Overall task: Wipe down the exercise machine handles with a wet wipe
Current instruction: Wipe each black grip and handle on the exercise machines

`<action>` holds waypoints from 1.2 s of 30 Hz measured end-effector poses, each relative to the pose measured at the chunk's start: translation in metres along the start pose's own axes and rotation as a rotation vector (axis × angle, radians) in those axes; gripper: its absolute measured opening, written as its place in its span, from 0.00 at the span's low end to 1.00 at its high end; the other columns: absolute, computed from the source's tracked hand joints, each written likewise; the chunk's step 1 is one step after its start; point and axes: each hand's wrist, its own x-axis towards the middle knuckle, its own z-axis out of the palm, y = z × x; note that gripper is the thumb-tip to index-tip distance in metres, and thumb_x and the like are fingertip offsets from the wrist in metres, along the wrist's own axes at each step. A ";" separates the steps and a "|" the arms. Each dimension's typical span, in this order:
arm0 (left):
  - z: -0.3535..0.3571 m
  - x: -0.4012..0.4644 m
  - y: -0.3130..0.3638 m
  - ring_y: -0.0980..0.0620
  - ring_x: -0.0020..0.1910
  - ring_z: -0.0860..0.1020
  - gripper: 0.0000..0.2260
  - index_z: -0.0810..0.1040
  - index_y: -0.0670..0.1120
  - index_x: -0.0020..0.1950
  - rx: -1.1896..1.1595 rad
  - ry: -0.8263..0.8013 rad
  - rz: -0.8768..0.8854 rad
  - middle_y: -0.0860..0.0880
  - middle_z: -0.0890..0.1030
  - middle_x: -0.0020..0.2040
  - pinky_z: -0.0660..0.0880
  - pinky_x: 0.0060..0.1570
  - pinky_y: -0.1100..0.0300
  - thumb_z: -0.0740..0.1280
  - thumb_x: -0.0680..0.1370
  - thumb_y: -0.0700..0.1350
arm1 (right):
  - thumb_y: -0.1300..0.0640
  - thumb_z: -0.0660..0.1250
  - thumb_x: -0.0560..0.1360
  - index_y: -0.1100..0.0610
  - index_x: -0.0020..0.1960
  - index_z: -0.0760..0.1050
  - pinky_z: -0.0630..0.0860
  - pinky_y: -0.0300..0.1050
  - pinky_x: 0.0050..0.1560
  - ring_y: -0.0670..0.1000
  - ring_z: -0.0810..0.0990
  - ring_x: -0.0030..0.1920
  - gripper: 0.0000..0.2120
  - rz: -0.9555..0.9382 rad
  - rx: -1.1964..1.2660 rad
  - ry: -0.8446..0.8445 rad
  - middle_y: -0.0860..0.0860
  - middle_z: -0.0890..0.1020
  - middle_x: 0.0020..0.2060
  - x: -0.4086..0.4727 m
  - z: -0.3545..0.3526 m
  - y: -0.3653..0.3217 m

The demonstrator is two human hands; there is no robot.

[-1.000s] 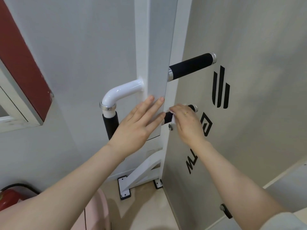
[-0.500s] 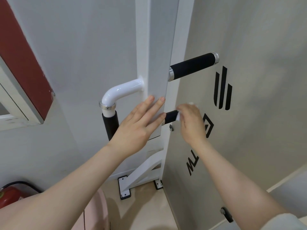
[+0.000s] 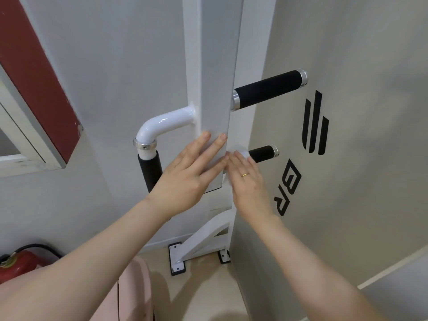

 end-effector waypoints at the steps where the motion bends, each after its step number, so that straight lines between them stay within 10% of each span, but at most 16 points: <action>1: 0.000 0.000 0.000 0.45 0.76 0.42 0.21 0.73 0.42 0.66 0.000 0.000 -0.004 0.41 0.60 0.72 0.59 0.68 0.49 0.51 0.76 0.34 | 0.67 0.54 0.75 0.64 0.63 0.73 0.62 0.50 0.68 0.56 0.72 0.65 0.18 0.018 0.012 0.024 0.59 0.76 0.62 0.000 -0.003 0.002; 5: 0.001 -0.002 0.002 0.44 0.76 0.41 0.20 0.70 0.43 0.66 0.002 0.006 0.009 0.41 0.60 0.72 0.59 0.68 0.48 0.55 0.75 0.33 | 0.62 0.53 0.81 0.52 0.64 0.72 0.64 0.26 0.57 0.43 0.72 0.61 0.16 0.935 0.529 0.421 0.46 0.74 0.62 -0.002 -0.016 0.012; 8: 0.003 0.000 0.004 0.43 0.76 0.40 0.19 0.69 0.43 0.66 0.000 0.011 0.007 0.41 0.60 0.71 0.61 0.67 0.47 0.54 0.76 0.34 | 0.59 0.52 0.80 0.57 0.65 0.70 0.68 0.44 0.61 0.53 0.71 0.64 0.16 1.484 1.063 0.414 0.54 0.74 0.62 0.004 -0.021 0.019; 12: 0.006 0.001 0.008 0.42 0.75 0.39 0.18 0.70 0.44 0.64 0.010 0.010 0.011 0.43 0.62 0.71 0.68 0.62 0.43 0.50 0.78 0.36 | 0.71 0.59 0.73 0.65 0.52 0.75 0.72 0.50 0.63 0.57 0.78 0.55 0.11 1.422 1.850 0.402 0.59 0.80 0.50 0.024 -0.036 0.001; 16: 0.007 0.000 0.005 0.43 0.75 0.39 0.18 0.70 0.44 0.65 0.010 0.002 0.024 0.43 0.61 0.71 0.66 0.65 0.43 0.51 0.77 0.35 | 0.70 0.54 0.77 0.65 0.53 0.74 0.79 0.48 0.54 0.56 0.81 0.51 0.12 1.318 1.994 0.082 0.61 0.79 0.51 0.014 -0.032 -0.023; 19: 0.006 0.000 0.005 0.43 0.76 0.39 0.18 0.70 0.45 0.65 0.013 -0.008 0.025 0.43 0.61 0.71 0.62 0.67 0.44 0.51 0.77 0.36 | 0.69 0.56 0.76 0.66 0.58 0.72 0.81 0.50 0.50 0.58 0.78 0.55 0.13 1.372 2.150 0.445 0.62 0.78 0.56 0.024 -0.036 -0.003; 21: 0.006 -0.001 0.005 0.43 0.76 0.39 0.18 0.70 0.45 0.65 0.007 -0.003 0.027 0.43 0.61 0.71 0.61 0.67 0.45 0.50 0.78 0.36 | 0.70 0.57 0.74 0.64 0.53 0.72 0.76 0.50 0.59 0.57 0.78 0.52 0.10 1.344 2.181 0.529 0.62 0.78 0.51 0.023 -0.031 0.000; 25: 0.006 0.000 0.004 0.44 0.75 0.38 0.19 0.70 0.44 0.65 -0.009 -0.001 0.021 0.43 0.61 0.71 0.58 0.68 0.45 0.50 0.77 0.36 | 0.71 0.64 0.68 0.60 0.50 0.70 0.72 0.49 0.61 0.58 0.75 0.47 0.14 1.290 2.072 0.118 0.66 0.70 0.45 0.021 -0.029 -0.024; 29: 0.008 0.005 0.002 0.44 0.75 0.37 0.19 0.69 0.45 0.65 -0.002 -0.007 0.020 0.43 0.60 0.71 0.57 0.69 0.45 0.49 0.78 0.36 | 0.71 0.52 0.78 0.68 0.68 0.63 0.66 0.57 0.68 0.62 0.72 0.64 0.19 1.521 2.000 0.621 0.65 0.71 0.65 0.032 -0.045 0.000; 34: 0.011 0.001 0.005 0.44 0.75 0.37 0.18 0.71 0.45 0.64 -0.035 0.002 -0.002 0.43 0.61 0.71 0.58 0.69 0.44 0.50 0.78 0.36 | 0.70 0.52 0.78 0.69 0.57 0.70 0.74 0.52 0.61 0.57 0.79 0.53 0.11 1.494 1.916 0.271 0.63 0.76 0.55 0.024 -0.041 -0.039; 36: 0.011 -0.002 0.007 0.44 0.75 0.37 0.18 0.71 0.45 0.63 -0.036 -0.001 0.000 0.43 0.61 0.71 0.58 0.68 0.44 0.50 0.78 0.36 | 0.71 0.53 0.78 0.65 0.50 0.70 0.73 0.54 0.61 0.58 0.77 0.58 0.09 1.609 1.832 0.466 0.62 0.76 0.55 0.026 -0.049 -0.027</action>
